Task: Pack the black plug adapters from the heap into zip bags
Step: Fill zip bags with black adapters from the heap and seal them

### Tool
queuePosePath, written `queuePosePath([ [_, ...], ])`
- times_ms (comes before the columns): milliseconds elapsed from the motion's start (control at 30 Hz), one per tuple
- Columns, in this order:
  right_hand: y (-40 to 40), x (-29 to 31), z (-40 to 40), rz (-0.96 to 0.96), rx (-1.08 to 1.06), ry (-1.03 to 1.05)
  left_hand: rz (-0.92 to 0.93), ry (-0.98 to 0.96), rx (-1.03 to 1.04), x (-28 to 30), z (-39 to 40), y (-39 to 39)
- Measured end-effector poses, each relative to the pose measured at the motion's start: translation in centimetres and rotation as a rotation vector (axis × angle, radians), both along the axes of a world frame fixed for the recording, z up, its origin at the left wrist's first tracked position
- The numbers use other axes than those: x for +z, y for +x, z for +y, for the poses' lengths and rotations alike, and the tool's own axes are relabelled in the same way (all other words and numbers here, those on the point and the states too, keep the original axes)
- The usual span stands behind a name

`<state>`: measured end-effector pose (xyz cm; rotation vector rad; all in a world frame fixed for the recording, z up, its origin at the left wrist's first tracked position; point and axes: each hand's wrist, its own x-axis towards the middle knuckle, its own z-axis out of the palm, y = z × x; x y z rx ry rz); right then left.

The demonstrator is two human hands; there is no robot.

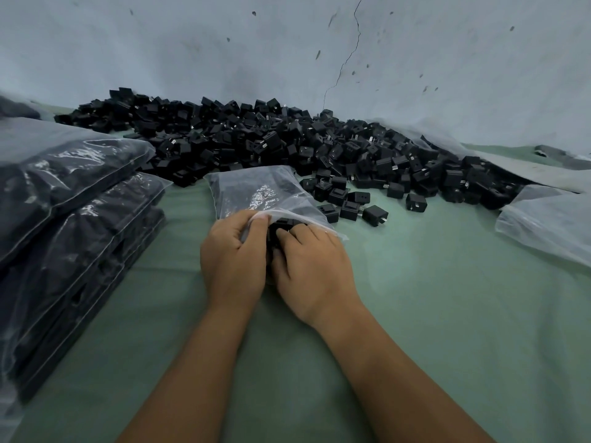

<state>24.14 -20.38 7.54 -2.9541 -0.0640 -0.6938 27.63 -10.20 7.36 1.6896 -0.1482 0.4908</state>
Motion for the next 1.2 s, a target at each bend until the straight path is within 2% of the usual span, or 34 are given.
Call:
queuePosePath([
  [333,0.5,0.0,0.2,0.020,-0.005,-0.003,-0.028,0.015,0.006,0.0,-0.4,-0.4],
  [533,1.6,1.3,0.3,0.186,0.134,-0.006,-0.289,0.175,0.054,0.1,-0.5,-0.8],
  [700,3.6,2.4,1.7,0.266,0.144,-0.035,-0.334,0.192,0.056,0.1,-0.5,-0.6],
  [867,6.1,3.6,1.9,0.630,0.121,-0.407,-0.321,0.198,0.071,0.0,-0.5,-0.6],
  [1000,6.5,3.4,2.1,0.596,0.118,-0.543,-0.341,0.197,0.068,0.1,-0.4,-0.5],
  [1067,6.5,3.2,2.3,0.558,0.099,-0.487,-0.339,0.189,0.068,0.1,-0.4,-0.4],
  [1200,6.5,2.9,2.3,0.489,0.262,-0.425,-0.328,0.192,0.069,0.2,-0.4,-0.5],
])
